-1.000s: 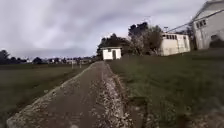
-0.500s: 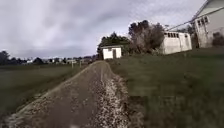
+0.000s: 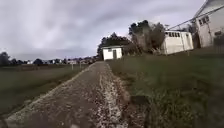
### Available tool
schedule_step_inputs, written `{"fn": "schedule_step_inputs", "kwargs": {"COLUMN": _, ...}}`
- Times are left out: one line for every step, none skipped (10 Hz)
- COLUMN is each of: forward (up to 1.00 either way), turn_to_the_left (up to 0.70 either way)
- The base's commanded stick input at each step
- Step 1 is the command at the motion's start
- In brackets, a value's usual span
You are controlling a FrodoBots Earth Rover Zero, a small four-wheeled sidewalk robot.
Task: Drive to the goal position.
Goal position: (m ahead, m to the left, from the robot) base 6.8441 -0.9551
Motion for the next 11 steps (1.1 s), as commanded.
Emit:
{"fn": "schedule_step_inputs", "kwargs": {"forward": 0.7, "turn_to_the_left": 0.0}}
{"fn": "schedule_step_inputs", "kwargs": {"forward": 0.7, "turn_to_the_left": -0.02}}
{"fn": "schedule_step_inputs", "kwargs": {"forward": 0.7, "turn_to_the_left": -0.13}}
{"fn": "schedule_step_inputs", "kwargs": {"forward": 0.7, "turn_to_the_left": -0.24}}
{"fn": "schedule_step_inputs", "kwargs": {"forward": 0.7, "turn_to_the_left": -0.26}}
{"fn": "schedule_step_inputs", "kwargs": {"forward": 0.7, "turn_to_the_left": -0.28}}
{"fn": "schedule_step_inputs", "kwargs": {"forward": 0.7, "turn_to_the_left": -0.29}}
{"fn": "schedule_step_inputs", "kwargs": {"forward": 0.7, "turn_to_the_left": -0.29}}
{"fn": "schedule_step_inputs", "kwargs": {"forward": 0.7, "turn_to_the_left": -0.29}}
{"fn": "schedule_step_inputs", "kwargs": {"forward": 0.7, "turn_to_the_left": -0.29}}
{"fn": "schedule_step_inputs", "kwargs": {"forward": 0.7, "turn_to_the_left": -0.29}}
